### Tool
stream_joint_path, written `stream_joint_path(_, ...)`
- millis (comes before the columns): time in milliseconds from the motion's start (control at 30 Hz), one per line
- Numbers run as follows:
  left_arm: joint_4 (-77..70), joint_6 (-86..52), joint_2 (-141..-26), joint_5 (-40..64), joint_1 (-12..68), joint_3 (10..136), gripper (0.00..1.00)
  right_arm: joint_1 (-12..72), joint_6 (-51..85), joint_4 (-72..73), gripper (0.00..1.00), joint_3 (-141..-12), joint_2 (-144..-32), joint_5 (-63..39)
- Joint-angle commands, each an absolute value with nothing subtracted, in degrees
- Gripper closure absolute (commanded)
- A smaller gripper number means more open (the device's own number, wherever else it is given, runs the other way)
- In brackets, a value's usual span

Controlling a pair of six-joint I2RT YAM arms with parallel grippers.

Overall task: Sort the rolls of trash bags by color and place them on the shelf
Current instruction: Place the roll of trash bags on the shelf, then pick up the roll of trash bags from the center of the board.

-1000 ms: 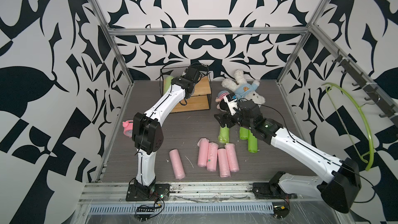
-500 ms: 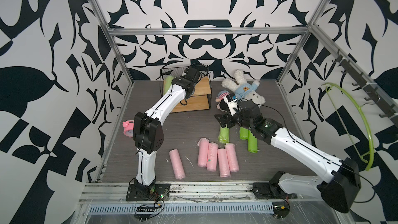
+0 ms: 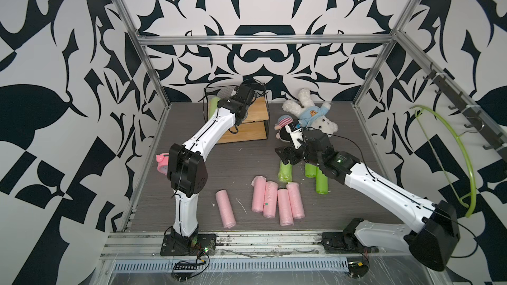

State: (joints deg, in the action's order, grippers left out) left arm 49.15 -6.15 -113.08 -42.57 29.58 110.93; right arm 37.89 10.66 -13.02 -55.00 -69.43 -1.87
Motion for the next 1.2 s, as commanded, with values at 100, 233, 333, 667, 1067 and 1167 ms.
stream_joint_path(100,48.06,-7.26,-107.42,-39.49,30.32,109.41,0.28,38.08,12.56,-19.16,0.15,-56.54,-70.2,2.49)
stream_joint_path(233,47.14,-9.1,-103.84,-34.49,30.37,107.61,0.27,37.97,13.41,-22.24,0.15,-56.8,-71.22,5.79)
stream_joint_path(333,44.92,-10.67,-99.89,-28.05,30.45,104.24,0.26,37.66,14.94,-23.85,0.15,-56.88,-71.75,7.44)
stream_joint_path(667,39.24,-15.27,-87.53,-9.32,33.82,91.05,0.26,35.21,19.62,-21.93,0.15,-55.12,-76.9,3.09)
stream_joint_path(1067,29.36,-21.48,-77.22,0.16,36.98,69.89,0.25,31.82,25.6,-18.63,0.16,-52.79,-81.54,-1.41)
stream_joint_path(1167,27.01,-22.09,-76.86,1.14,37.17,66.05,0.23,31.82,27.77,-18.39,0.17,-52.68,-82.85,-2.28)
